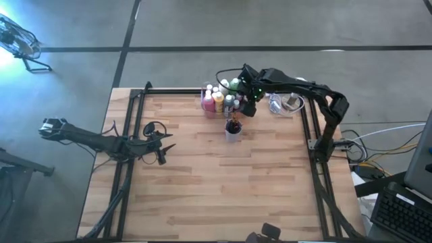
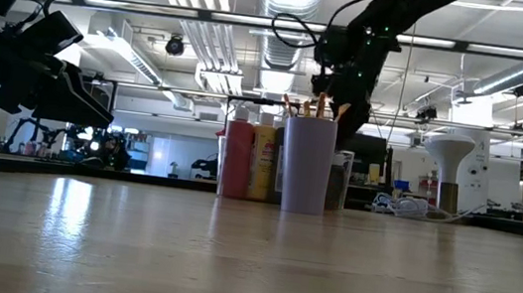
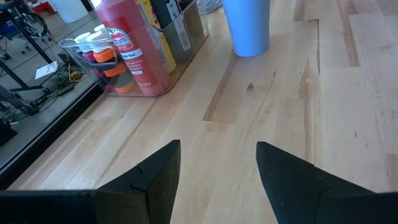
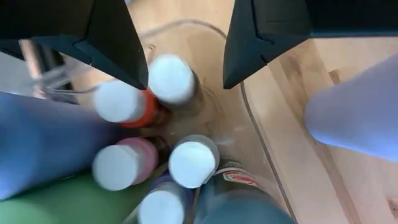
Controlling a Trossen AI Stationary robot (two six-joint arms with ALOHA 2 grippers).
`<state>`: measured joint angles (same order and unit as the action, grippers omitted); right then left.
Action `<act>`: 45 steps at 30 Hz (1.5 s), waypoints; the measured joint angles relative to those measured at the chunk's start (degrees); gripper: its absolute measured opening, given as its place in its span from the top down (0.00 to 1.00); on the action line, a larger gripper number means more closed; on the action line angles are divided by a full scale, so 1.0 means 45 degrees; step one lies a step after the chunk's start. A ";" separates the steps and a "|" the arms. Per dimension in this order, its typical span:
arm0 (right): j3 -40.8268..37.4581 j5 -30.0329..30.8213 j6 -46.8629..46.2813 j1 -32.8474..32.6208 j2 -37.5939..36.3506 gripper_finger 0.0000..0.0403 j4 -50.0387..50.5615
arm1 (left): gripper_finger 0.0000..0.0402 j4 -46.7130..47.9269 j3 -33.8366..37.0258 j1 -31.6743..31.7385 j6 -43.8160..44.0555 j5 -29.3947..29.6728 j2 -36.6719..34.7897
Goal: Pick & Place Paint Supplies
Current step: Return to Home Position
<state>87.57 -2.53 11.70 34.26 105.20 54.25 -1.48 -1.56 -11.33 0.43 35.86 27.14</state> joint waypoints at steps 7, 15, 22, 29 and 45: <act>0.0000 0.0507 0.0104 -0.0029 -0.1365 0.54 0.0441 | 0.46 0.0000 0.0004 -0.0002 0.0000 -0.0001 0.0000; 0.0000 -0.1265 -0.0040 -0.0554 -0.3702 0.62 0.0534 | 0.46 0.0000 0.0005 -0.0003 0.0000 -0.0002 0.0000; -0.0583 -0.7779 0.0542 -0.0675 -0.6387 0.72 -0.0540 | 0.46 0.0000 0.0000 0.0000 0.0000 -0.0005 0.0000; -0.2374 -0.8691 -0.1034 -0.0670 -0.9189 0.81 -0.3924 | 0.46 0.0000 0.0000 -0.0003 0.0000 0.0000 0.0000; -0.3895 -0.8100 -0.2237 -0.0665 -1.2413 0.91 -0.5147 | 0.46 0.0000 0.0001 -0.0001 0.0000 -0.0001 0.0000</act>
<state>70.04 -38.98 1.64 31.27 49.34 31.09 -1.48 -1.56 -11.34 0.43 35.85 27.14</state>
